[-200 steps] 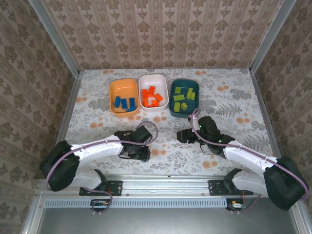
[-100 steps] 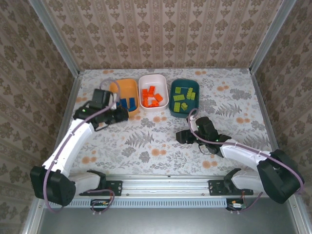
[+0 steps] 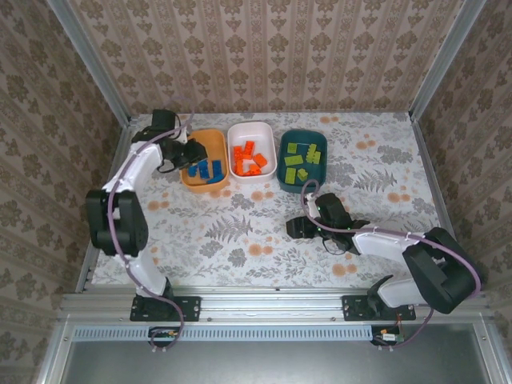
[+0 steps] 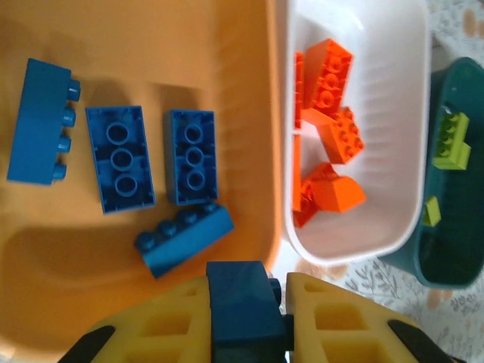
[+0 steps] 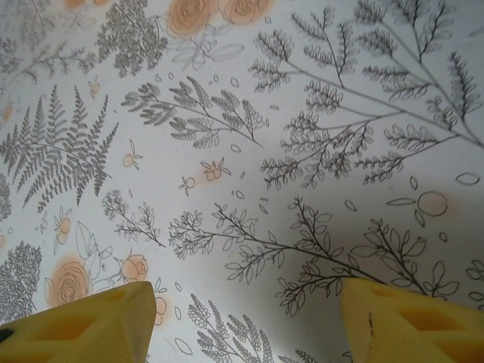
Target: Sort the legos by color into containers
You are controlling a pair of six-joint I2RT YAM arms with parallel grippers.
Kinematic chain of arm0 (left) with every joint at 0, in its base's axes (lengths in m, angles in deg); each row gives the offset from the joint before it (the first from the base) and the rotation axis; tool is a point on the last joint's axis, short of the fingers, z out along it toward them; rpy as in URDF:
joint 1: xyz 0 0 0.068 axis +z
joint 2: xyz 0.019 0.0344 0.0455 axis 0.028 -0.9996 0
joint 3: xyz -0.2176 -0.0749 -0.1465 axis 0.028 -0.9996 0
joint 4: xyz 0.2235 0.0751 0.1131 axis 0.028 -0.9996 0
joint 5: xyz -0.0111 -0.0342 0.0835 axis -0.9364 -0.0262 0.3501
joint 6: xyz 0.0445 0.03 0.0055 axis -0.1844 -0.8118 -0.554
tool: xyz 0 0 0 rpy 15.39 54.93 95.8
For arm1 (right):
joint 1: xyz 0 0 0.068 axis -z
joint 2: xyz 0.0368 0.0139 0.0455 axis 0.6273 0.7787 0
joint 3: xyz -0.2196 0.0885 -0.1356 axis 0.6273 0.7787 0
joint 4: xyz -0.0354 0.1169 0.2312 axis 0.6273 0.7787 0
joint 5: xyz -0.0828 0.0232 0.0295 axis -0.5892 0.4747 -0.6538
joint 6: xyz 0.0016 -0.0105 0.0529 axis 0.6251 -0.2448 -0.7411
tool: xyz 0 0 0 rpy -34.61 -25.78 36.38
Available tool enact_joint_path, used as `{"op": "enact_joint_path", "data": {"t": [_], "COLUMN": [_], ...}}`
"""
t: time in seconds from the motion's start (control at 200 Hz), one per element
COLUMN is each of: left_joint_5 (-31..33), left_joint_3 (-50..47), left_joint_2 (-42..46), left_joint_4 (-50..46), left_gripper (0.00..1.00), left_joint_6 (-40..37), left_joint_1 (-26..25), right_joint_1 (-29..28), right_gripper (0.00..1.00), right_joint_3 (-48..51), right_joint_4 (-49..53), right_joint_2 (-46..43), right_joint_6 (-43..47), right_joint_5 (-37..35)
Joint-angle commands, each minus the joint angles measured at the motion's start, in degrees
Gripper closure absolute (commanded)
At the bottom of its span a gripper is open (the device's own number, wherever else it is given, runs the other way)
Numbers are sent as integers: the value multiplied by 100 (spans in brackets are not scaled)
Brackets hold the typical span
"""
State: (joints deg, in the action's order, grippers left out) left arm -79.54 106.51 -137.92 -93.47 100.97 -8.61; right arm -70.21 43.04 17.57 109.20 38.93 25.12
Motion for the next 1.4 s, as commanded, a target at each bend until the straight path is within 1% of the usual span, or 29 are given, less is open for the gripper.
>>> {"op": "enact_joint_path", "data": {"t": [0.0, 0.12, 0.15, 0.34, 0.56, 0.655, 0.78, 0.915, 1.06, 1.28, 1.395], "left_joint_5": [-295, -257, -259, -252, -206, -186, -180, -240, -223, -188, -194], "left_joint_3": [543, 1007, 1083, 1577, 2131, 2397, 2602, 2692, 2676, 2605, 2605], "left_joint_2": [-523, -1076, -1182, -1837, -2311, -2508, -2694, -2839, -2912, -2930, -2930], "left_joint_4": [75, -31, -25, -83, -107, -181, -187, -158, -139, -133, -148], "left_gripper": [77, 78, 78, 78, 77, 76, 75, 74, 74, 73, 67], "left_joint_6": [26, -65, -75, -149, -210, -224, -212, -158, -191, -237, -226], "left_joint_1": [42, 75, 86, 164, 207, 208, 243, 246, 221, 209, 206], "right_joint_1": [-77, -132, -147, -237, -370, -452, -650, -1115, -1347, -1390, -1395], "right_gripper": [33, 33, 33, 33, 33, 33, 33, 33, 34, 34, 34], "right_joint_3": [-93, -168, -194, -360, -504, -572, -647, -809, -806, -768, -823], "right_joint_4": [-202, -188, -176, -102, -26, 13, 27, 157, 77, 9, 42], "right_joint_2": [100, 106, 282, 474, 620, 673, 751, 817, 782, 751, 810], "right_joint_6": [-74, -78, -69, -69, -78, -50, -25, 152, 252, 289, 307], "right_joint_5": [145, 153, 154, 156, 127, 97, -31, -552, -863, -910, -898]}}
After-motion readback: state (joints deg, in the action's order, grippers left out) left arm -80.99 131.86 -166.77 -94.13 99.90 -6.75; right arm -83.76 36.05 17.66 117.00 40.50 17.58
